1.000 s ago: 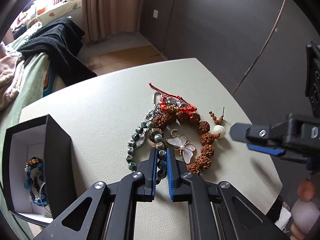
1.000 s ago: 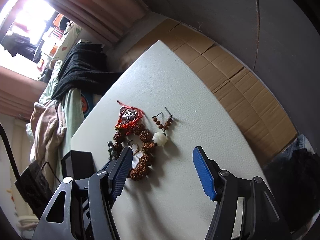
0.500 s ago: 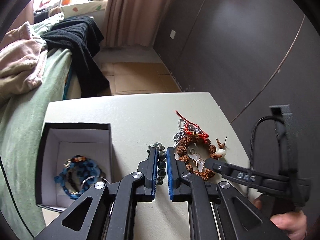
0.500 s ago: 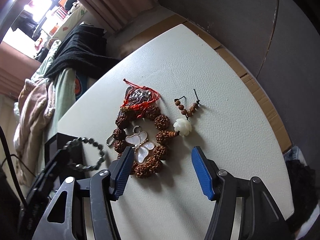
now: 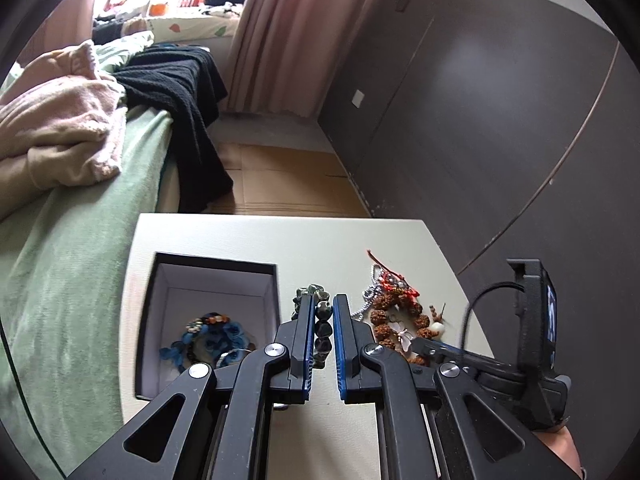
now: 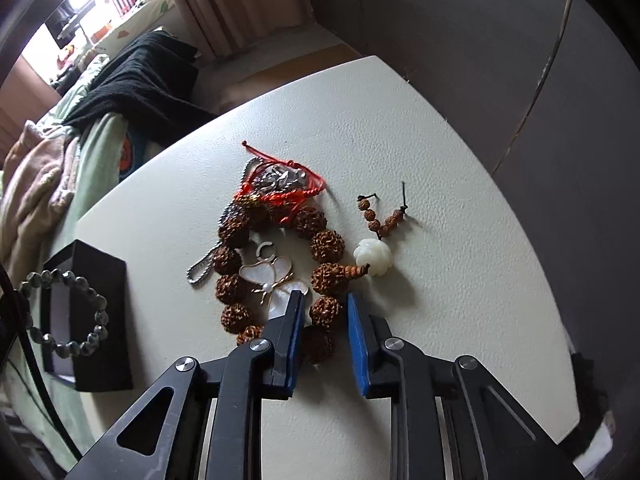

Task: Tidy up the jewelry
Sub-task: 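Drop the grey bracelet into the box with the left tool while the right tool lowers the brown strand in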

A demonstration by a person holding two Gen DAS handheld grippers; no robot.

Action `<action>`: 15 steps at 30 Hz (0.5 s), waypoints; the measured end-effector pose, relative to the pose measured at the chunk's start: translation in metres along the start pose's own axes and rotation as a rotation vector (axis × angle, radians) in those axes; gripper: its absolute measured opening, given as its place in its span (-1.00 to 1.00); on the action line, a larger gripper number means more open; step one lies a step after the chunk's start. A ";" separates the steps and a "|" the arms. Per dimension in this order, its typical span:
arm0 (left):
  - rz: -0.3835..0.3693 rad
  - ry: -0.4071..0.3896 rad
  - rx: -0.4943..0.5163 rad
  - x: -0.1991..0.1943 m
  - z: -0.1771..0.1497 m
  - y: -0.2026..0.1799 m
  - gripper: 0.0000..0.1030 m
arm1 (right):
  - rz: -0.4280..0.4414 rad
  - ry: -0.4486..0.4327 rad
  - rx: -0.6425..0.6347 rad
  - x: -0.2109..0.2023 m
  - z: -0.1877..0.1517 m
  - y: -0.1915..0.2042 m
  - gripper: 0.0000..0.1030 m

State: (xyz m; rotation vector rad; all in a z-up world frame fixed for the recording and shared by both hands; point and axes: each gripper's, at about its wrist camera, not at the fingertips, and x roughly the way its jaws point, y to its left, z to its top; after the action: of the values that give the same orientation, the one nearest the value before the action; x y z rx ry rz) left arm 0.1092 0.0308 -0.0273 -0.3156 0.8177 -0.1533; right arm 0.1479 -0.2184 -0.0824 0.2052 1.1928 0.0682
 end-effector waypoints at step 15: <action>0.099 -0.020 -0.085 -0.015 0.002 0.035 -0.79 | 0.355 -0.092 0.077 -0.056 -0.008 -0.022 -0.62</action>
State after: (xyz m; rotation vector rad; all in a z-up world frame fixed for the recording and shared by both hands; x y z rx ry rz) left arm 0.1009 0.0676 -0.0275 -0.3556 0.8199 -0.0225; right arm 0.1182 -0.2477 -0.0380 0.4819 1.0577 0.3200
